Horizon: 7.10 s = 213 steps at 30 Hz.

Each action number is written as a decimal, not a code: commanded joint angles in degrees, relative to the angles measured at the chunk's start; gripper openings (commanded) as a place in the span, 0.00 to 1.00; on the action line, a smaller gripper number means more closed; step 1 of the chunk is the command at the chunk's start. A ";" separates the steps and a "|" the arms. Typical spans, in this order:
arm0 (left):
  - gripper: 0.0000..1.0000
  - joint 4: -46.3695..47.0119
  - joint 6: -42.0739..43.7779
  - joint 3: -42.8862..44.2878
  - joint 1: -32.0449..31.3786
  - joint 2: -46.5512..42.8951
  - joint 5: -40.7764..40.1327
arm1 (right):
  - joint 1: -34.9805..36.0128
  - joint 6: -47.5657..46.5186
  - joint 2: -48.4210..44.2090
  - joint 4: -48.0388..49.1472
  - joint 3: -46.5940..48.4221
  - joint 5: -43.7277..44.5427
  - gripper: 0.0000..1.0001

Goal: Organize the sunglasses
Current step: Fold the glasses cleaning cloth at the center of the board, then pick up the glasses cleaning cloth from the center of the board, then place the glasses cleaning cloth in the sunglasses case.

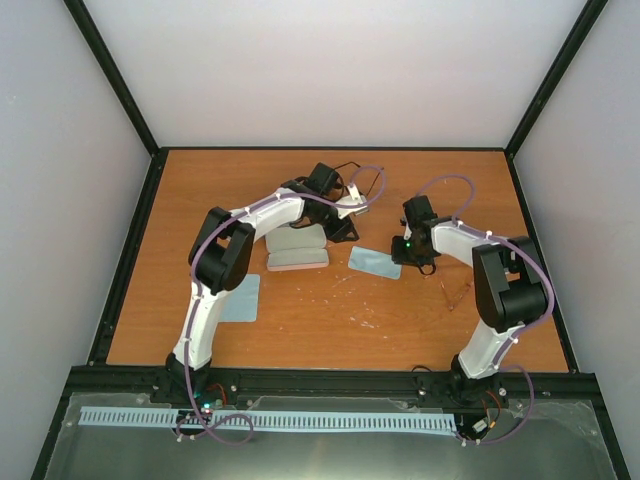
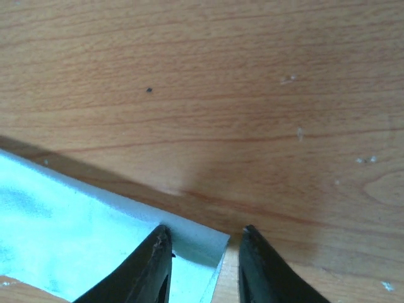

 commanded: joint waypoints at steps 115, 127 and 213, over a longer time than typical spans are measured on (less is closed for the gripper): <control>0.01 4.03 -4.07 -34.68 3.59 -37.20 -8.32 | 12.04 -4.35 3.47 -0.89 17.32 -11.69 0.03; 0.00 5.14 -3.62 -39.02 7.55 -39.09 -7.95 | 15.64 -4.14 10.41 -2.31 24.55 -12.22 0.03; 0.01 11.31 0.36 -41.01 20.04 -29.47 -12.07 | 17.89 -4.27 33.60 -10.32 53.09 -17.54 0.03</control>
